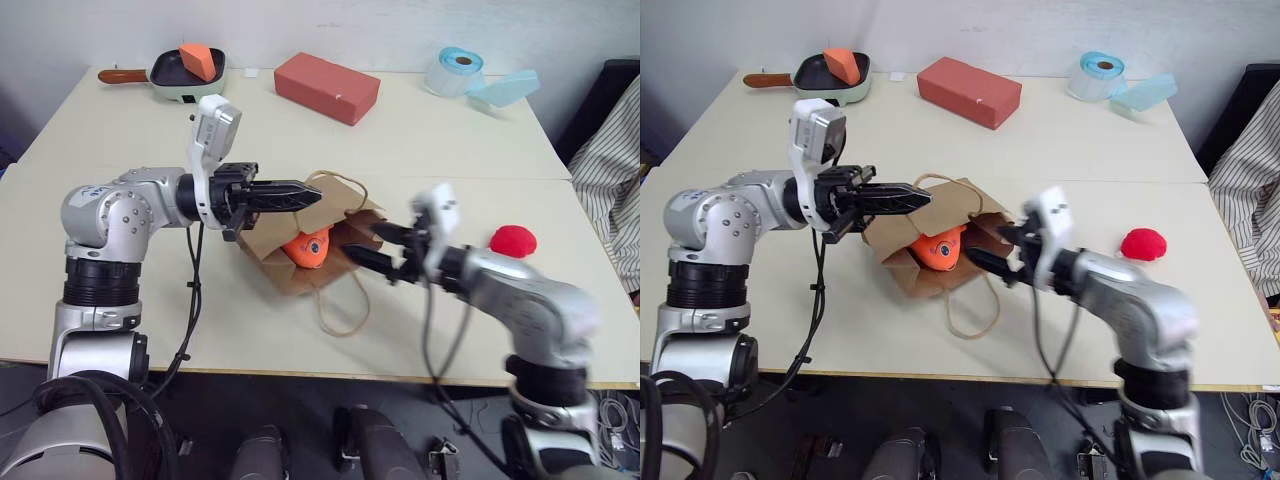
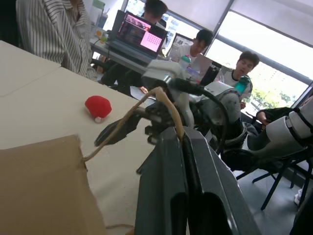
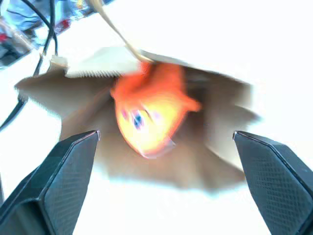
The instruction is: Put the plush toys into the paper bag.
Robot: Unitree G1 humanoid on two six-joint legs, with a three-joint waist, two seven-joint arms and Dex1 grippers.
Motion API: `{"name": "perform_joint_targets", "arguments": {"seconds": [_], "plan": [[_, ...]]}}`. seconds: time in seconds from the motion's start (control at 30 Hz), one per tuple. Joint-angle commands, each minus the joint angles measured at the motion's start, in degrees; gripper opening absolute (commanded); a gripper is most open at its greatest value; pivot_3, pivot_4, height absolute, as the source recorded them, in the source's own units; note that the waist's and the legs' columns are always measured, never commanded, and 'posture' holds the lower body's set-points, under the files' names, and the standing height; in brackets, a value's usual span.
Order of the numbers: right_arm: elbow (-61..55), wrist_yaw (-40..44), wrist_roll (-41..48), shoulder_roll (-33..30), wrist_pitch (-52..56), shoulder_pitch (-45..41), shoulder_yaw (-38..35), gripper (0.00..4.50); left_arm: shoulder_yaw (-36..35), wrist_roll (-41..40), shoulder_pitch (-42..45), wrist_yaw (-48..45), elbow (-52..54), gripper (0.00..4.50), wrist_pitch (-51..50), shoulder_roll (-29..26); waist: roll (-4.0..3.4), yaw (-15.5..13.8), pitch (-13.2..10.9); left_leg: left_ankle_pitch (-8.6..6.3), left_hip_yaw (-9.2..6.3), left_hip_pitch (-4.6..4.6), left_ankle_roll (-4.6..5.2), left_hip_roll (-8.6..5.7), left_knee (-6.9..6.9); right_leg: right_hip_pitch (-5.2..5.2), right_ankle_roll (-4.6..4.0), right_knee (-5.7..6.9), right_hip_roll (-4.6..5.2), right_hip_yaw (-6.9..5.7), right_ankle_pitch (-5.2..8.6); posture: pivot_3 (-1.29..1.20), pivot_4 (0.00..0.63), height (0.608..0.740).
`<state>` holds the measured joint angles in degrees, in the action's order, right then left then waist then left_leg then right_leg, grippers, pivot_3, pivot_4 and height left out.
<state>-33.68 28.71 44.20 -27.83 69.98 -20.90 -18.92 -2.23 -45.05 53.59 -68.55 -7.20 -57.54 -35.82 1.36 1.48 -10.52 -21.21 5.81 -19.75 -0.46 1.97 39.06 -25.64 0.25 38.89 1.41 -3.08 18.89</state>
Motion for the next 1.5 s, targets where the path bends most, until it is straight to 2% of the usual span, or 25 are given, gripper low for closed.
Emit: {"name": "perform_joint_targets", "arguments": {"seconds": [0.03,0.13,0.2,0.33,0.53,0.67,0.83,0.93,1.0,1.1,1.17,1.33,1.5], "plan": [[0.3,-4.7,-1.8,-6.3,1.9,3.5,-12.8,4.47,-2.3,-2.1,1.1,0.2,2.4,0.0,-0.7,-0.6,0.0,0.2,0.0,0.0,0.03,0.01,0.0,-0.06,0.02,0.0,0.0,-0.11,0.02,0.03,0.0,0.0,0.15,0.74],[10.1,-9.2,-10.6,-10.1,-5.1,6.0,-14.0,4.47,-2.5,-2.3,0.8,1.0,3.2,0.0,-0.4,-0.1,0.0,0.4,0.0,0.02,0.11,0.22,0.02,-0.12,0.02,0.11,0.0,-0.02,0.04,0.14,0.0,0.0,0.15,0.74],[17.3,-11.6,-14.5,-9.7,-10.1,4.7,-13.0,4.47,-2.3,-2.2,0.5,2.1,3.9,0.0,0.2,0.9,0.0,0.5,0.0,0.06,0.15,0.32,-0.04,-0.13,-0.03,0.15,0.0,0.02,0.01,0.2,0.0,0.0,0.15,0.74],[31.1,-17.6,-18.4,-4.5,-17.0,-2.6,-12.2,4.47,-3.0,-3.6,-1.2,3.9,6.6,0.0,-0.5,2.1,-0.04,1.1,0.0,0.14,0.29,0.43,-0.1,-0.13,-0.07,0.13,0.01,0.15,-0.02,0.32,0.0,0.0,0.15,0.74],[48.7,-21.3,-17.1,1.3,-21.6,-14.4,-14.7,4.47,-2.9,-3.6,-1.3,4.5,6.4,0.0,-0.3,2.3,-0.09,1.8,0.0,0.22,0.33,0.47,-0.17,-0.13,-0.09,0.07,0.0,0.29,-0.02,0.35,0.01,0.0,0.15,0.74],[54.2,-21.4,-19.0,2.1,-25.7,-16.4,-12.2,3.51,-2.9,-3.5,-1.6,4.9,6.6,0.0,-0.1,2.3,-0.08,1.6,0.0,0.23,0.29,0.43,-0.16,-0.12,-0.11,0.07,0.0,0.22,-0.02,0.34,0.01,0.0,0.15,0.74],[49.2,-17.2,-16.2,2.2,-25.4,-14.0,-11.2,1.86,-3.3,-3.6,-2.5,5.0,7.1,0.0,0.0,1.8,-0.09,1.7,0.0,0.23,0.29,0.43,-0.14,-0.12,-0.12,0.09,0.0,0.23,-0.02,0.34,0.01,0.0,0.15,0.74],[38.2,-11.9,-12.6,0.4,-22.0,-8.3,-9.6,0.99,-3.4,-3.4,-2.6,4.8,6.7,0.0,0.4,1.6,-0.09,1.5,0.0,0.24,0.27,0.44,-0.17,-0.11,-0.17,0.08,0.0,0.23,-0.03,0.33,0.01,0.0,0.15,0.74],[28.3,-7.6,-6.2,-1.1,-16.5,-4.4,-9.4,0.59,-3.3,-3.2,-2.1,4.8,6.0,0.0,0.6,1.6,-0.09,1.4,-0.1,0.24,0.25,0.42,-0.17,-0.11,-0.23,0.07,0.0,0.19,-0.03,0.33,0.01,0.0,0.15,0.74],[13.1,-3.8,10.2,-2.2,-5.3,-0.3,-9.4,0.45,-3.5,-3.6,-1.1,5.1,5.4,0.0,0.2,1.6,-0.12,1.5,-0.1,0.24,0.25,0.41,-0.16,-0.11,-0.24,0.07,0.01,0.16,-0.02,0.33,0.01,0.0,0.15,0.74],[7.9,-5.6,15.4,-0.8,-2.0,-0.2,-6.8,0.45,-3.9,-4.3,-0.7,5.2,5.4,0.0,-0.5,1.7,-0.11,1.7,-0.1,0.25,0.24,0.47,-0.19,-0.08,-0.23,0.08,0.01,0.21,-0.04,0.32,0.01,0.0,0.15,0.74],[6.8,-12.1,14.4,8.4,-1.9,-5.8,6.0,0.45,-3.0,-4.5,-0.5,4.8,6.2,0.0,-0.5,2.2,-0.1,1.8,-0.1,0.29,0.24,0.53,-0.26,-0.1,-0.16,0.1,0.0,0.32,-0.03,0.33,0.01,0.0,0.15,0.74],[10.6,-12.0,9.3,10.5,-5.5,-8.8,12.5,0.45,-2.6,-5.1,0.2,4.6,6.7,0.0,-0.8,2.7,-0.1,1.1,-0.1,0.26,0.17,0.36,-0.2,-0.12,-0.17,0.05,0.0,0.12,0.0,0.26,0.01,0.0,0.15,0.74]]}}
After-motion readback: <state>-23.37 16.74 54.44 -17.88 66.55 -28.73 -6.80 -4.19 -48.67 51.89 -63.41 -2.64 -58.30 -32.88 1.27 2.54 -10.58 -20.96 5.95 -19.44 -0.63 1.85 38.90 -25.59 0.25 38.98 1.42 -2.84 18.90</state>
